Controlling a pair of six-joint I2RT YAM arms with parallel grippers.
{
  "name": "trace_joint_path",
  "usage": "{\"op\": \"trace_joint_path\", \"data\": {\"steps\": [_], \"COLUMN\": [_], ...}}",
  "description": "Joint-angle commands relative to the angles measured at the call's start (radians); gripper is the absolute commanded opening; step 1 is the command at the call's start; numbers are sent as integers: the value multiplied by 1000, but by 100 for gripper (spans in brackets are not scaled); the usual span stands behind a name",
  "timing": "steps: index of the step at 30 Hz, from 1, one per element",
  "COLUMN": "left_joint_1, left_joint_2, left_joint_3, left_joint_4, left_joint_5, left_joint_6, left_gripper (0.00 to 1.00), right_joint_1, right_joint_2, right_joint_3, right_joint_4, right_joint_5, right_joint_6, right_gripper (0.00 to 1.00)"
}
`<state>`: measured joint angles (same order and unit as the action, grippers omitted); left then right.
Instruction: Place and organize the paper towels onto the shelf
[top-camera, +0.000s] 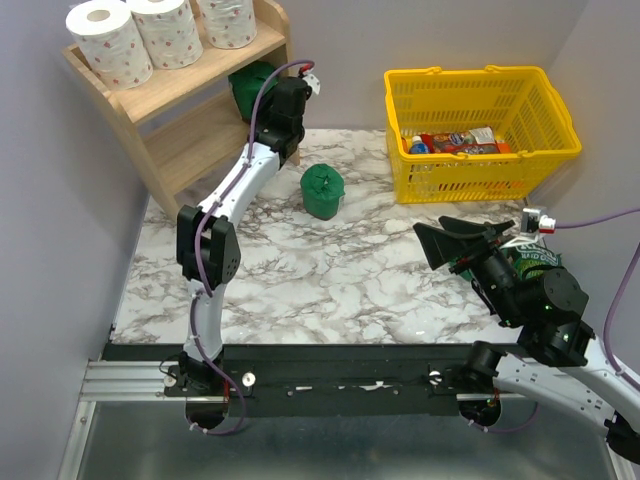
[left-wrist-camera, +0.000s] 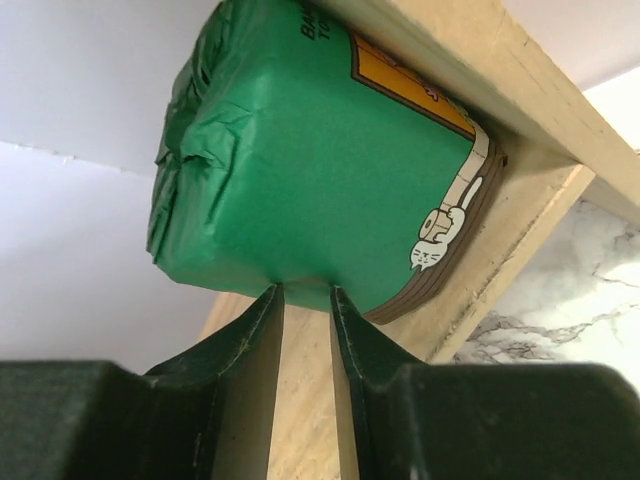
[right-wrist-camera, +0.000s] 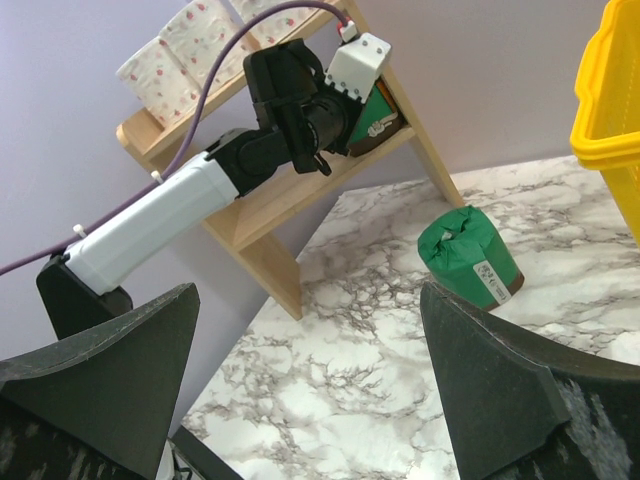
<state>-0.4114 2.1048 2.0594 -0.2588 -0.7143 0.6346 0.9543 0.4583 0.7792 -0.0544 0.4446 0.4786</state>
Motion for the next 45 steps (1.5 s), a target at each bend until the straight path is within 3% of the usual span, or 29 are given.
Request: {"op": "trace_joint_path", "data": {"steps": [1, 5, 13, 17, 22, 29, 36, 45], "left_joint_1": [-44, -108, -133, -182, -193, -196, -201, -201], "left_joint_2": [-55, -199, -325, -445, -467, -407, -329, -195], "left_joint_3": [6, -91, -208, -381, -518, -571, -548, -481], "left_joint_4": [-43, -79, -187, -146, -109, -37, -25, -63], "left_joint_5": [36, 154, 336, 493, 617, 814, 806, 727], "left_joint_6": [-58, -139, -332, -360, -438, -515, -497, -434], "left_gripper": [40, 55, 57, 70, 81, 80, 72, 77], "right_joint_1": [1, 0, 1, 0, 0, 0, 0, 0], "right_joint_2": [-9, -33, -104, -144, -197, -236, -257, -268], "right_joint_3": [19, 5, -12, -17, -14, -18, -23, -17], "right_joint_4": [-2, -37, -125, -163, -186, -216, -226, -226], "right_joint_5": [-27, -41, -70, -76, -73, -70, -49, -21], "right_joint_6": [15, 32, 80, 91, 84, 75, 63, 46], "right_gripper": [100, 100, 100, 100, 100, 100, 100, 100]}}
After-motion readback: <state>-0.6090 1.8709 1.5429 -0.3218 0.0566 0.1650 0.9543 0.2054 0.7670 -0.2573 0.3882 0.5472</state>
